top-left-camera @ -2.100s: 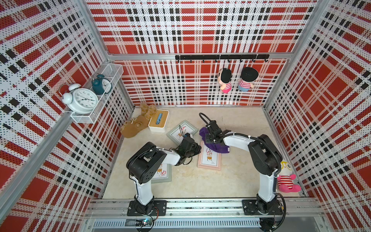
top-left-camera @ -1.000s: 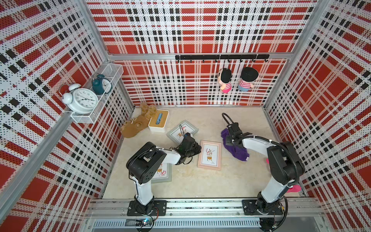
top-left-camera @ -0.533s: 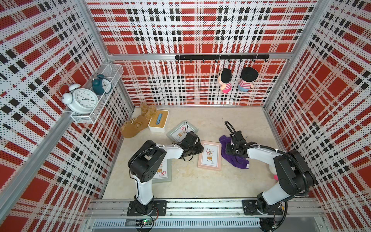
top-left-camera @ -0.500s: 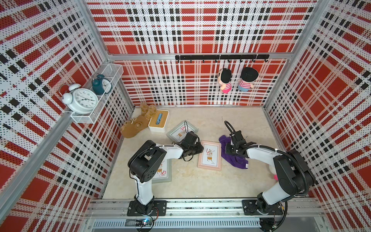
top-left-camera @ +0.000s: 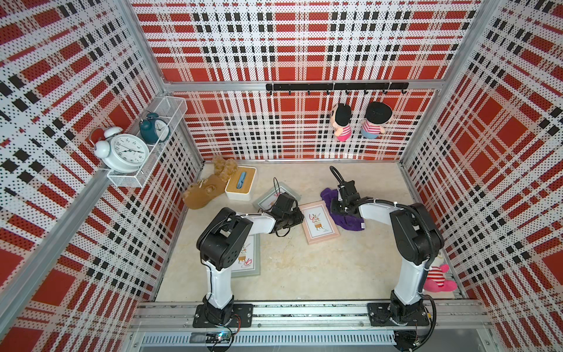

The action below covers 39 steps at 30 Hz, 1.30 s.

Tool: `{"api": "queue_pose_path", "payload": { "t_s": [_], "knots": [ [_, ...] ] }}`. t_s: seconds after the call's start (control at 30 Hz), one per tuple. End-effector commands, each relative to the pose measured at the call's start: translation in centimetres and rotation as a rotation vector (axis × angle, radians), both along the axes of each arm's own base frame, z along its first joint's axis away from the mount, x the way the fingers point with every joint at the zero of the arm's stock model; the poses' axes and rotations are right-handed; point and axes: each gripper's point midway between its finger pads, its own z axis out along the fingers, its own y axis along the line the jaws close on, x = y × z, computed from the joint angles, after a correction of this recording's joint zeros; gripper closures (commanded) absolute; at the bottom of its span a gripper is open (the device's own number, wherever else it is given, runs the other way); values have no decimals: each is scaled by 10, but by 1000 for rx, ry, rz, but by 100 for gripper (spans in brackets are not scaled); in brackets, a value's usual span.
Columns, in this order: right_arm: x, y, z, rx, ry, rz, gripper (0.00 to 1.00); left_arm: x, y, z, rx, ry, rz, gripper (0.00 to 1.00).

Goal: Wipe the picture frame with a cloth
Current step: Wipe the dirt from the picture frame.

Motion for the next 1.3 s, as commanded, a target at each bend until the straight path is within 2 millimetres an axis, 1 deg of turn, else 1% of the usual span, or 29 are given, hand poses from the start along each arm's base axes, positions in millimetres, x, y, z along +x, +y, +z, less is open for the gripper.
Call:
{"api": "queue_pose_path", "payload": {
  "t_s": [0.0,0.03,0.1,0.13,0.17,0.2,0.27,0.33,0.37,0.47,0.57,0.6,0.67,0.77,0.83,0.87,0.9,1.0,1.13,1.27],
  "knots": [
    [-4,3,1,-30,5,47,100,-14,0,-26,65,68,-32,76],
    [-5,-9,4,-61,3,16,100,-15,3,-28,72,72,-25,76],
    [-11,-41,14,-142,1,-69,100,-21,8,-32,83,79,-20,76],
    [-14,-55,22,-181,-7,-108,100,-23,9,-33,87,83,-21,76],
    [-21,-72,30,-240,-5,-150,100,-25,11,-36,93,88,-16,76],
    [-27,-85,42,-289,-19,-186,100,-26,13,-38,99,91,-11,76],
    [-45,-100,56,-346,7,-214,100,-27,15,-40,106,97,-4,77],
    [-62,-106,64,-367,40,-210,100,-30,17,-42,106,105,6,77],
    [-73,-105,72,-363,39,-199,100,-31,17,-44,106,106,8,77],
    [-97,-92,88,-315,31,-149,100,-32,18,-47,110,114,16,77],
    [-118,-69,101,-276,19,-89,100,-33,20,-49,112,119,30,77],
    [-125,-60,104,-256,21,-93,100,-33,21,-49,114,120,37,77],
    [-139,-49,106,-239,26,-104,100,-33,21,-48,119,115,43,77],
    [-154,-22,104,-161,24,-76,100,-34,23,-49,125,115,50,77],
    [-164,-5,93,-106,49,-45,100,-35,24,-50,127,113,51,77],
    [-166,2,88,-85,52,-29,100,-35,24,-50,128,114,51,77],
    [-169,14,82,-43,61,7,100,-35,24,-51,129,114,51,77],
    [-170,39,67,41,76,91,100,-35,24,-52,129,117,59,78],
    [-168,64,49,53,110,155,100,-38,28,-58,143,128,80,80],
    [-167,80,26,48,154,172,100,-44,32,-64,145,142,96,82]
  ]
}}
